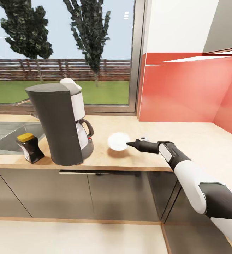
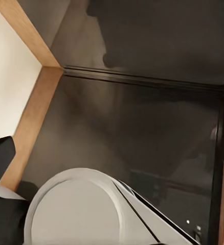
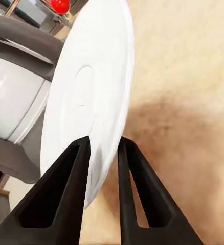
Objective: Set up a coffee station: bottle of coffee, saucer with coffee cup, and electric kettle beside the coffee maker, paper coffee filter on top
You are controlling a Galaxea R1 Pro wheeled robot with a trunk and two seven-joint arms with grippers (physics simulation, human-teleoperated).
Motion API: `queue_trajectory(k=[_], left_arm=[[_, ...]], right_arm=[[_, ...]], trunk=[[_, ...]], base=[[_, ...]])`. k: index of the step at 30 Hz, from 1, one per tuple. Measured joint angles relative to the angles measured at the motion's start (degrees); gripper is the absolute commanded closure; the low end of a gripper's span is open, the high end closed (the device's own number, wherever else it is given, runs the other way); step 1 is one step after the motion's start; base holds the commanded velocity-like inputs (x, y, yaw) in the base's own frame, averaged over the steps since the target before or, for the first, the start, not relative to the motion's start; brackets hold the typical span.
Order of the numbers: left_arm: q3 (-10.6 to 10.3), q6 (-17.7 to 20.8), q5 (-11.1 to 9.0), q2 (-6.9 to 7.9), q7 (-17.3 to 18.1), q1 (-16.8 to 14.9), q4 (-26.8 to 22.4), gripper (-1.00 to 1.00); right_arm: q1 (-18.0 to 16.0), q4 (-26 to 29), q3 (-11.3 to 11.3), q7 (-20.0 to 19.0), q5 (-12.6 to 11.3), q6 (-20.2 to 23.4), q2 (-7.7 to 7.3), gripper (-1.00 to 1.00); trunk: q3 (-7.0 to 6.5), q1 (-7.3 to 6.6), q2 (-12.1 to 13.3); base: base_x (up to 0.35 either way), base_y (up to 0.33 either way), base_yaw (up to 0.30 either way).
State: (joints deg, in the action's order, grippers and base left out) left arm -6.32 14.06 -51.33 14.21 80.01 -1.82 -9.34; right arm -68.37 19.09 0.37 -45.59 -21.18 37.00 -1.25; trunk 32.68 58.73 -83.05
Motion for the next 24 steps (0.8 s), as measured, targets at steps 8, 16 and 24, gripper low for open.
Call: queue_trajectory(k=[8, 16, 24], left_arm=[[0.03, 0.01, 0.02, 0.02, -0.1, 0.0, 0.03, -1.0], [0.03, 0.01, 0.05, 0.01, -0.08, 0.0, 0.03, -1.0], [0.03, 0.01, 0.04, 0.0, -0.12, 0.0, 0.03, -1.0]], right_arm=[[0.01, -0.06, -0.09, 0.31, -0.05, 2.04, 0.44, 1.0], [-0.02, -0.2, -0.1, 3.94, -0.01, 2.24, 1.53, 1.0], [-0.02, -1.92, -0.09, 4.68, 0.0, 2.22, 2.54, 1.0]], trunk=[[0.0, 0.02, 0.0], [0.0, 0.0, 0.0], [0.0, 0.0, 0.0]], base=[[-0.095, 0.005, 0.0], [-0.037, 0.025, 0.0], [-0.014, 0.04, 0.0]])
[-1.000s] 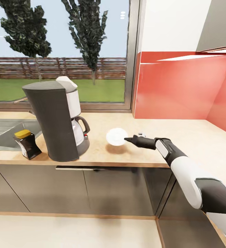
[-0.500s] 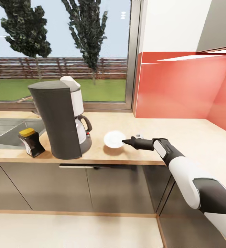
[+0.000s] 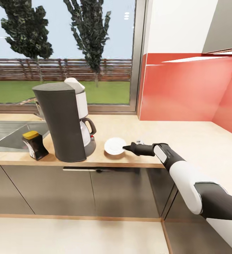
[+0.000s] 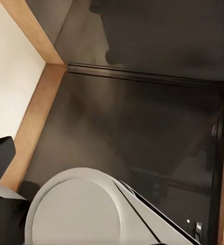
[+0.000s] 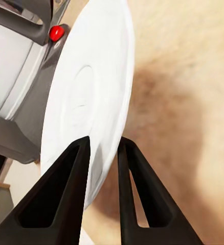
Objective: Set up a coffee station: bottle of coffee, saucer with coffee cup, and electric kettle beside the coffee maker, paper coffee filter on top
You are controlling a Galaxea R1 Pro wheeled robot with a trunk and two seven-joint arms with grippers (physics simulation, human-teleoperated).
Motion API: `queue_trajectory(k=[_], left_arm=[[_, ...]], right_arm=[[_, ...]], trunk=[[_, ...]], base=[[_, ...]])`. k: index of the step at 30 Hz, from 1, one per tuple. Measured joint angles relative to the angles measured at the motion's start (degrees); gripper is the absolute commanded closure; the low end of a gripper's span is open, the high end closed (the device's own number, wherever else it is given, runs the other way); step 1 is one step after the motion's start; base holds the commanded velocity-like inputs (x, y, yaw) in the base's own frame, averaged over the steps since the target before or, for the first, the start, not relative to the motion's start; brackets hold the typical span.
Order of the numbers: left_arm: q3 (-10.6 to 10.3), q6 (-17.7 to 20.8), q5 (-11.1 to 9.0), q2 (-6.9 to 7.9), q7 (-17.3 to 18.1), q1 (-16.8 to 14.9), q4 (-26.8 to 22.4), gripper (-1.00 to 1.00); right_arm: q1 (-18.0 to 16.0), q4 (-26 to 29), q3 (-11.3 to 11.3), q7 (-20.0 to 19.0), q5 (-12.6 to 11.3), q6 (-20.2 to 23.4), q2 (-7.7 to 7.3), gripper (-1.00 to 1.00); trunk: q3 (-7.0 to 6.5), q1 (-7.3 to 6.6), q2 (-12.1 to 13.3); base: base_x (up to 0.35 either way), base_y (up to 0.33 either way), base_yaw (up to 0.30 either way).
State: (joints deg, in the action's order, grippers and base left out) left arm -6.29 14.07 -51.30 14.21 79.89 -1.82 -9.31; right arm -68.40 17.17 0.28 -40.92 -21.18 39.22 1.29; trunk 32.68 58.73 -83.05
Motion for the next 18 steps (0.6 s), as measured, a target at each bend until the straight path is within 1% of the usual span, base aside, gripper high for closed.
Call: queue_trajectory(k=[3, 7, 12, 18], left_arm=[[0.0, 0.0, -0.01, 0.01, 0.0, 0.0, 0.0, -1.0], [0.0, 0.0, 0.03, 0.01, 0.01, 0.0, 0.0, -1.0], [0.0, 0.0, 0.02, 0.01, 0.0, 0.0, 0.0, -1.0], [0.0, 0.0, 0.01, 0.01, 0.0, 0.0, 0.0, -1.0]], right_arm=[[0.01, -0.46, 0.0, 0.05, 0.0, -0.03, 0.24, 1.0], [0.0, -1.34, 0.01, 0.13, 0.0, -0.05, 0.65, 1.0], [-0.02, -1.78, 0.0, 0.17, -0.02, -0.04, 1.15, 1.0], [-0.01, -1.83, 0.0, 2.5, -0.06, -0.13, 1.26, 1.0]], trunk=[[0.0, 0.0, 0.0], [0.0, 0.0, 0.0], [0.0, 0.0, 0.0], [0.0, 0.0, 0.0]], base=[[-0.001, 0.022, 0.0], [0.0, 0.101, 0.0], [0.0, 0.022, 0.0], [0.006, 0.005, 0.0]])
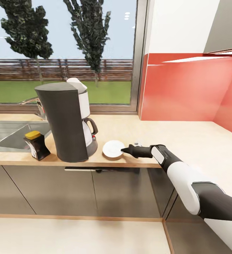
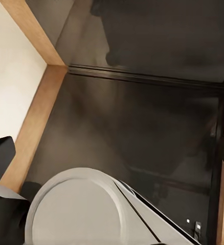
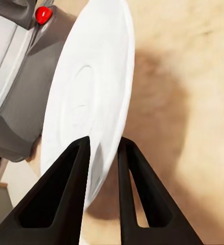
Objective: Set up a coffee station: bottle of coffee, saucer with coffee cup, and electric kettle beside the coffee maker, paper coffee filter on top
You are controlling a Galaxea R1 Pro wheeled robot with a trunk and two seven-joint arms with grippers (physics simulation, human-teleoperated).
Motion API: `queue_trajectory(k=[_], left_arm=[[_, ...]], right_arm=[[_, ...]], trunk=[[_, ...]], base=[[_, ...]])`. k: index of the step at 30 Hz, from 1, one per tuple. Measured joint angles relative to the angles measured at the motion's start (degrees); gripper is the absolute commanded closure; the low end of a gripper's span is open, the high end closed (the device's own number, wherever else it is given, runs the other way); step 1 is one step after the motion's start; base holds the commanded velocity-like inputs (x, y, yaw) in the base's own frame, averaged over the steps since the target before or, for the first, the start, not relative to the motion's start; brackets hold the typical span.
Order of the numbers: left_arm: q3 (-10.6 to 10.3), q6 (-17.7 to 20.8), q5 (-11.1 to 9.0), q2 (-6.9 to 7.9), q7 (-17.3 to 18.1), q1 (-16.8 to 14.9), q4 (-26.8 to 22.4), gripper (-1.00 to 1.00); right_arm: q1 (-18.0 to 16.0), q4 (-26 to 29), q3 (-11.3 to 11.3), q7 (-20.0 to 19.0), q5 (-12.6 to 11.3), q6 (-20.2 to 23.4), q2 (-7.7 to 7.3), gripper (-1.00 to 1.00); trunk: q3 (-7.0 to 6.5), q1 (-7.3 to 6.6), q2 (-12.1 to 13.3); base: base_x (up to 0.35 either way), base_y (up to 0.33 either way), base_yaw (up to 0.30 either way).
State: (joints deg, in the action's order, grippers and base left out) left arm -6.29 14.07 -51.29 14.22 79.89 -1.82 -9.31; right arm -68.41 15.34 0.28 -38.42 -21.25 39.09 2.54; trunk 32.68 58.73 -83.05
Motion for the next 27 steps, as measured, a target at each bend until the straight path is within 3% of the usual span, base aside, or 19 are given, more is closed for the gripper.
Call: queue_trajectory(k=[27], left_arm=[[0.0, 0.08, 0.04, 0.06, 0.0, 0.0, 0.0, -1.0]], right_arm=[[0.02, -0.08, -0.07, 0.55, -0.05, -0.01, 0.01, 1.0]], trunk=[[0.0, 0.0, 0.0]], base=[[0.006, 0.032, 0.0]])
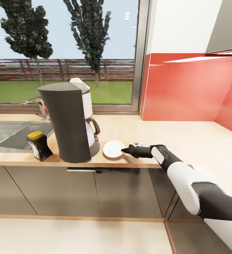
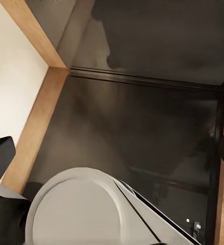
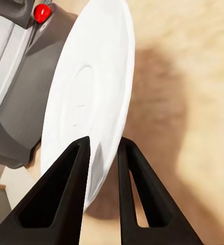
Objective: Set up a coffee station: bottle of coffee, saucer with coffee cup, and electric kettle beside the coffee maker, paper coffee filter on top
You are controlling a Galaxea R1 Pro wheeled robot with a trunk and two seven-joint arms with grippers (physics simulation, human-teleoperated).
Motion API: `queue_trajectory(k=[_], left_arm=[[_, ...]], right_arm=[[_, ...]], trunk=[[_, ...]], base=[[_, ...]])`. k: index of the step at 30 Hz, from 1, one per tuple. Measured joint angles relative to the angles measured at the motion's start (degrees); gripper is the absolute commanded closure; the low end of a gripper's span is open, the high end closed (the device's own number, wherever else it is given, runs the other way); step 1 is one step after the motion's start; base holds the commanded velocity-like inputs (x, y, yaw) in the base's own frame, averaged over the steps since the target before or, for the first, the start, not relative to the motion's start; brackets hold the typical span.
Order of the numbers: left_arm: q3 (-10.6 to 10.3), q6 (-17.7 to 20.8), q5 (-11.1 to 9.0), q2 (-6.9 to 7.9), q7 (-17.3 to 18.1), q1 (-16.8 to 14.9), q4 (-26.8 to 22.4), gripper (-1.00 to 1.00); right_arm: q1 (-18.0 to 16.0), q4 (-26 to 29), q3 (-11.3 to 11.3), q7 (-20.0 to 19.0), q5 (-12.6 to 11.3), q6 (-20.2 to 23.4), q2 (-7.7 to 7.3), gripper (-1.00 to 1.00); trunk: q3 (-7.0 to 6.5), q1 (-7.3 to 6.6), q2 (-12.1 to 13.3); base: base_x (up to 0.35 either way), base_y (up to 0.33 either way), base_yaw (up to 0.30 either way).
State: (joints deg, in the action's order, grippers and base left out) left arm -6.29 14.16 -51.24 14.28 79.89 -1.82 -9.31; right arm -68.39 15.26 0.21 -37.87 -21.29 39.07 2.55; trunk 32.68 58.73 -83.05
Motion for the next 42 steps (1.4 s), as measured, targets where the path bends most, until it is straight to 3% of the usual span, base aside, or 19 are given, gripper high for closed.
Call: queue_trajectory(k=[17, 42], left_arm=[[0.0, 0.0, -0.02, 0.01, 0.0, 0.0, 0.03, -1.0], [0.01, 0.0, 0.0, -0.01, 0.0, 0.01, 0.04, -1.0]], right_arm=[[0.02, 0.0, 0.0, 0.0, 0.02, -0.18, 0.0, 1.0], [0.0, 1.84, -0.41, -0.11, -1.02, 0.34, 0.0, 1.0]], trunk=[[0.03, 0.0, 0.0], [1.65, -0.01, -0.01]], base=[[0.0, 0.001, 0.0], [0.0, 0.0, 0.0]])
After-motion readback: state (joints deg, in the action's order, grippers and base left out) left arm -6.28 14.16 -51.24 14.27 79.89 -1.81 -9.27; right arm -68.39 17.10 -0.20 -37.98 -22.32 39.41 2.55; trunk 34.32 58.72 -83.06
